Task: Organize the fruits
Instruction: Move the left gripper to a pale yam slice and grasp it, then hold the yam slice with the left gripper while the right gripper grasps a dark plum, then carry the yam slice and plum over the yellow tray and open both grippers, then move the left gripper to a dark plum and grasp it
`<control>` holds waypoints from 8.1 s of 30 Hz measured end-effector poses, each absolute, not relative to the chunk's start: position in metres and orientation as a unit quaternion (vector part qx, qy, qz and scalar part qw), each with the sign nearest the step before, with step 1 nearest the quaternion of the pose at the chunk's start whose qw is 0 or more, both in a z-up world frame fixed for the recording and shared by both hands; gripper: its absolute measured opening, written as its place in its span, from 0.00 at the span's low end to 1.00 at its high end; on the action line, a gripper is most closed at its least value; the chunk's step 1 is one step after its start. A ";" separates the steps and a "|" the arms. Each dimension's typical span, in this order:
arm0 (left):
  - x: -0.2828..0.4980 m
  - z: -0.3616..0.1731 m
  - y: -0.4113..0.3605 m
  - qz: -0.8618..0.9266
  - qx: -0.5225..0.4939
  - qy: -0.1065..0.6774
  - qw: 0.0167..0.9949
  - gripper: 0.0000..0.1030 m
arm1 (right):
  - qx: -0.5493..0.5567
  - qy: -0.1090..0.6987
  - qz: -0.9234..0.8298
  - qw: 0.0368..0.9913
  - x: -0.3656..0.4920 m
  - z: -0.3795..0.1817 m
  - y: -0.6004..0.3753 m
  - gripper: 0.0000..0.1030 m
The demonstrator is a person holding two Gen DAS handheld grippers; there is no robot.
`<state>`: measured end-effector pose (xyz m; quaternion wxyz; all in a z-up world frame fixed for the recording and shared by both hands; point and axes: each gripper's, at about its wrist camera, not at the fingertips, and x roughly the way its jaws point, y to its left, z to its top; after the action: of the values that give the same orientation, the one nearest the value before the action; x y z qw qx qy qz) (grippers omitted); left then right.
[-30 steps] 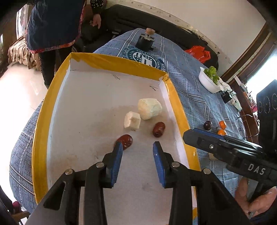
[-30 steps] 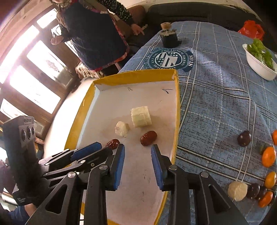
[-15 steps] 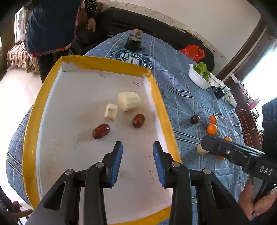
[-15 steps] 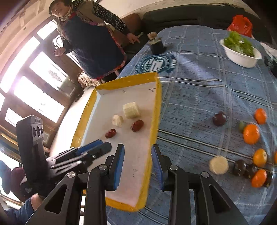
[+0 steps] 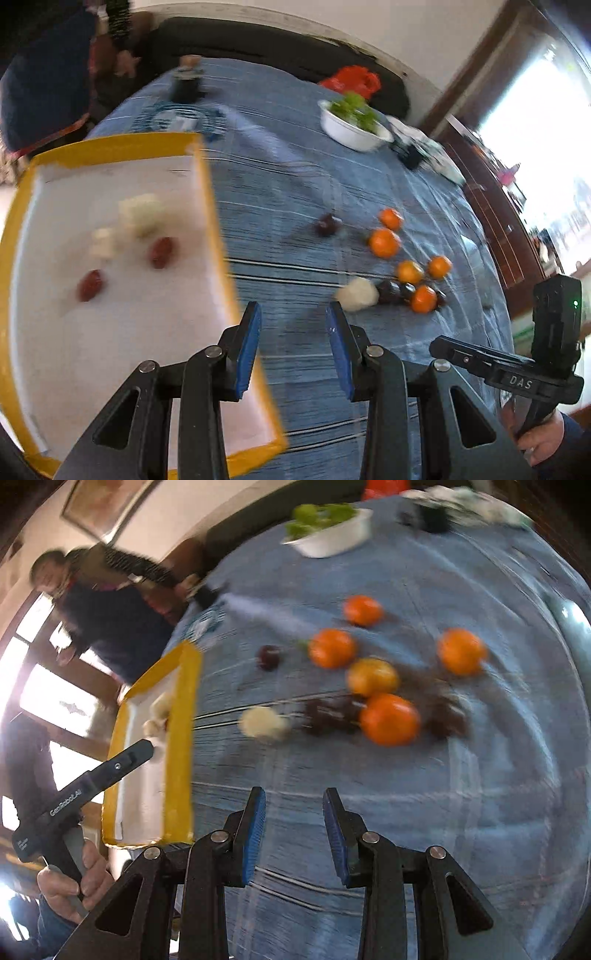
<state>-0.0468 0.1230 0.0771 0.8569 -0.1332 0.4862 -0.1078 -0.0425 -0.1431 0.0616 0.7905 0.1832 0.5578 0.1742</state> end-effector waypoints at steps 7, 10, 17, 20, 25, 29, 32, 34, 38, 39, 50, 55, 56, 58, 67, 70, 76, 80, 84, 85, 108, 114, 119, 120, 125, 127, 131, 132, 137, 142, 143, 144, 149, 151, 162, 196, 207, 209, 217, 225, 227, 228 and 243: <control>-0.032 0.066 0.063 -0.139 -0.068 0.503 0.851 0.49 | 0.198 0.546 0.148 0.801 -0.056 0.066 -0.179 0.34; -0.025 0.056 0.050 -0.136 -0.047 0.511 0.848 0.51 | 0.203 0.542 0.139 0.803 -0.061 0.067 -0.194 0.34; -0.007 0.036 0.035 -0.119 -0.021 0.519 0.846 0.51 | 0.205 0.541 0.126 0.806 -0.070 0.066 -0.217 0.34; -0.001 0.029 0.031 -0.117 -0.018 0.525 0.843 0.49 | 0.202 0.538 0.124 0.809 -0.069 0.067 -0.221 0.34; 0.006 0.019 0.032 -0.114 -0.027 0.533 0.838 0.35 | 0.194 0.535 0.123 0.813 -0.064 0.069 -0.223 0.34; 0.001 0.020 0.030 -0.117 -0.024 0.529 0.840 0.30 | 0.192 0.534 0.118 0.815 -0.056 0.068 -0.224 0.34; -0.007 0.024 0.032 -0.124 -0.031 0.527 0.840 0.30 | 0.198 0.532 0.112 0.815 -0.045 0.067 -0.225 0.34; -0.013 0.027 0.034 -0.127 -0.033 0.525 0.841 0.30 | 0.213 0.531 0.108 0.813 -0.037 0.065 -0.228 0.34; -0.026 0.038 0.038 -0.129 -0.038 0.516 0.846 0.30 | 0.242 0.538 0.099 0.801 -0.015 0.056 -0.232 0.34; -0.028 0.040 0.039 -0.130 -0.039 0.514 0.847 0.30 | 0.248 0.540 0.097 0.799 -0.011 0.054 -0.233 0.34; -0.044 0.058 0.056 -0.113 -0.053 0.497 0.859 0.30 | 0.270 0.562 0.086 0.777 0.018 0.035 -0.223 0.36; -0.044 0.061 0.061 -0.106 -0.059 0.492 0.862 0.30 | 0.267 0.573 0.070 0.772 0.025 0.030 -0.225 0.36; -0.044 0.061 0.061 -0.105 -0.059 0.492 0.862 0.30 | 0.269 0.572 0.070 0.771 0.025 0.029 -0.226 0.36; -0.043 0.062 0.060 -0.106 -0.060 0.492 0.862 0.30 | 0.266 0.572 0.070 0.773 0.026 0.029 -0.226 0.36; -0.038 0.062 0.054 -0.110 -0.061 0.492 0.861 0.30 | 0.255 0.577 0.091 0.771 0.027 0.028 -0.222 0.36; -0.036 0.061 0.050 -0.114 -0.059 0.493 0.860 0.30 | 0.231 0.576 0.095 0.778 0.025 0.029 -0.215 0.36; -0.036 0.060 0.047 -0.118 -0.060 0.494 0.859 0.30 | 0.190 0.575 0.101 0.789 0.020 0.031 -0.202 0.29; -0.036 0.060 0.047 -0.118 -0.061 0.495 0.859 0.30 | 0.193 0.568 0.097 0.794 0.014 0.035 -0.205 0.29; -0.037 0.061 0.047 -0.118 -0.060 0.493 0.860 0.30 | 0.194 0.553 0.089 0.806 0.008 0.046 -0.208 0.29; -0.038 0.061 0.047 -0.118 -0.061 0.492 0.860 0.30 | 0.192 0.547 0.089 0.810 0.007 0.050 -0.207 0.29; -0.058 0.077 0.139 -0.062 -0.121 0.466 0.874 0.30 | 0.081 0.503 0.236 0.828 -0.020 0.099 -0.081 0.29; -0.066 0.072 0.176 -0.032 -0.140 0.468 0.872 0.30 | 0.059 0.501 0.270 0.820 -0.024 0.102 -0.044 0.29; -0.071 0.064 0.202 -0.013 -0.150 0.477 0.866 0.30 | 0.042 0.500 0.295 0.813 -0.024 0.105 -0.012 0.29; -0.071 0.062 0.207 -0.009 -0.151 0.480 0.864 0.30 | 0.039 0.500 0.301 0.811 -0.024 0.105 -0.005 0.29; -0.071 0.051 0.228 0.004 -0.159 0.494 0.855 0.30 | 0.021 0.504 0.325 0.800 -0.019 0.103 0.032 0.30; -0.070 0.047 0.234 0.006 -0.160 0.499 0.852 0.30 | 0.014 0.504 0.331 0.797 -0.016 0.100 0.046 0.30; -0.066 0.040 0.243 0.004 -0.159 0.508 0.847 0.30 | 0.014 0.518 0.338 0.786 -0.006 0.091 0.071 0.30; -0.065 0.039 0.244 0.002 -0.158 0.509 0.846 0.30 | 0.011 0.523 0.337 0.783 -0.003 0.087 0.078 0.30; -0.059 0.034 0.249 -0.007 -0.153 0.515 0.843 0.30 | 0.007 0.543 0.329 0.773 0.013 0.068 0.105 0.30; -0.055 0.030 0.252 -0.014 -0.150 0.519 0.841 0.30 | 0.004 0.555 0.322 0.767 0.025 0.055 0.120 0.30; -0.054 0.030 0.252 -0.016 -0.149 0.520 0.841 0.30 | 0.004 0.556 0.322 0.766 0.027 0.053 0.122 0.30; -0.053 0.030 0.252 -0.017 -0.147 0.520 0.841 0.30 | 0.003 0.558 0.322 0.765 0.030 0.051 0.124 0.30; -0.053 0.030 0.252 -0.024 -0.143 0.517 0.844 0.30 | 0.000 0.561 0.325 0.761 0.035 0.045 0.135 0.30; -0.052 0.029 0.253 -0.026 -0.145 0.515 0.844 0.30 | -0.001 0.562 0.325 0.760 0.037 0.042 0.136 0.31; -0.052 0.033 0.254 -0.027 -0.152 0.507 0.848 0.37 | 0.014 0.564 0.331 0.756 0.040 0.038 0.135 0.31; -0.065 0.067 0.155 -0.066 -0.115 0.485 0.865 0.38 | 0.129 0.527 0.236 0.806 -0.027 0.066 -0.069 0.34; -0.032 0.066 0.072 -0.117 -0.079 0.500 0.854 0.38 | 0.164 0.534 0.163 0.813 -0.049 0.064 -0.165 0.34; -0.023 0.066 0.066 -0.115 -0.077 0.502 0.854 0.38 | 0.166 0.530 0.154 0.818 -0.051 0.067 -0.177 0.34; 0.038 0.054 0.061 -0.084 -0.073 0.521 0.847 0.38 | 0.178 0.522 0.120 0.826 -0.064 0.071 -0.222 0.33; 0.086 0.028 0.052 -0.055 -0.064 0.540 0.837 0.39 | 0.182 0.518 0.085 0.831 -0.074 0.072 -0.251 0.33; 0.093 0.020 0.050 -0.058 -0.069 0.545 0.833 0.39 | 0.184 0.516 0.077 0.833 -0.077 0.072 -0.257 0.33; 0.094 0.018 0.050 -0.057 -0.067 0.546 0.833 0.38 | 0.185 0.516 0.074 0.833 -0.078 0.072 -0.259 0.33; 0.027 0.018 0.040 -0.085 -0.055 0.538 0.837 0.26 | 0.206 0.510 0.101 0.829 -0.018 0.073 -0.248 0.33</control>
<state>0.0272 0.0398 0.0183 0.8370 -0.0548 0.5377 -0.0850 -0.0176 -0.2481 0.0734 0.8289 0.2058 0.5104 0.1007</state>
